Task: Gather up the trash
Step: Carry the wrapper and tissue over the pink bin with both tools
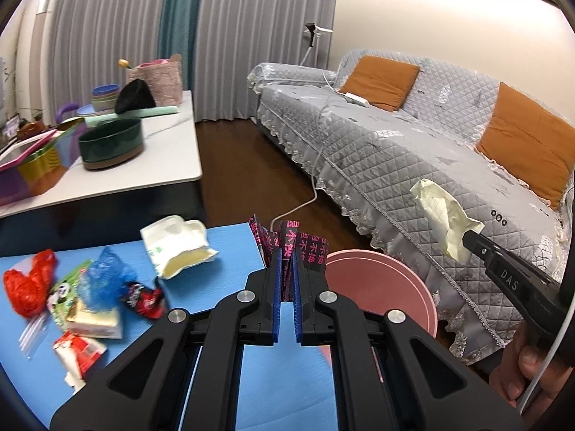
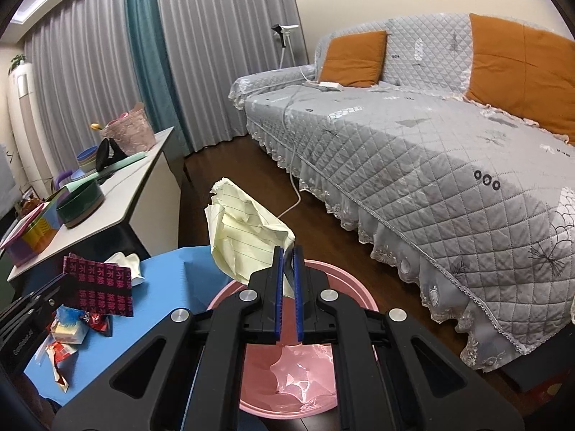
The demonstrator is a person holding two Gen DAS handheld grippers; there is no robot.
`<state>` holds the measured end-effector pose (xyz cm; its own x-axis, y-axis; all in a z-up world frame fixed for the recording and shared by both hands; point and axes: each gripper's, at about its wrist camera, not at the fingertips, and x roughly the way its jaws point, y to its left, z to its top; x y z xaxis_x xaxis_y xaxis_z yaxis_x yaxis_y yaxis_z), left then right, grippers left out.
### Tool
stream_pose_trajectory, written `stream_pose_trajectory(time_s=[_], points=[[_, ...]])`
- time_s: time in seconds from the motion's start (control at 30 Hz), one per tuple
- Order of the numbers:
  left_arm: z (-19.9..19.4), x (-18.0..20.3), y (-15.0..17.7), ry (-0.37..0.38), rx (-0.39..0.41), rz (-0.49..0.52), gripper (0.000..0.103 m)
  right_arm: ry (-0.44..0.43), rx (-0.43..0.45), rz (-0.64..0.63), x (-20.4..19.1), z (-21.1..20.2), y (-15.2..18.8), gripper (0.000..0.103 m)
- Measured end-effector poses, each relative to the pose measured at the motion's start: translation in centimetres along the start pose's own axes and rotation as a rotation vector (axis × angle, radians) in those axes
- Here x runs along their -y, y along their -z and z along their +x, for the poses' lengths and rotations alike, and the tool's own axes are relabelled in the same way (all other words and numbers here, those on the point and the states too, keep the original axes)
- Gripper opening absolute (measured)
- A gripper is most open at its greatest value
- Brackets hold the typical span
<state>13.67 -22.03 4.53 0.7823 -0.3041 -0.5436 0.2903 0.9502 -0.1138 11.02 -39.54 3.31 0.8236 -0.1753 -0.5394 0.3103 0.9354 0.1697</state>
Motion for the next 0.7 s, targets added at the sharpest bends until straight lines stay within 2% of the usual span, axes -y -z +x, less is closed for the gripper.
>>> stream_pose_trajectory(time_s=[0.6,0.7], points=[[4.3,3.5,0.6,0.080,-0.067,0.041,0.005,0.028,-0.056,0.006,1.2,2.1,0.6,0.006],[4.8,3.9,0.6,0.087,-0.082,0.048,0.005,0.034,-0.053,0.014,1.5,2.1,0.5,0.010]])
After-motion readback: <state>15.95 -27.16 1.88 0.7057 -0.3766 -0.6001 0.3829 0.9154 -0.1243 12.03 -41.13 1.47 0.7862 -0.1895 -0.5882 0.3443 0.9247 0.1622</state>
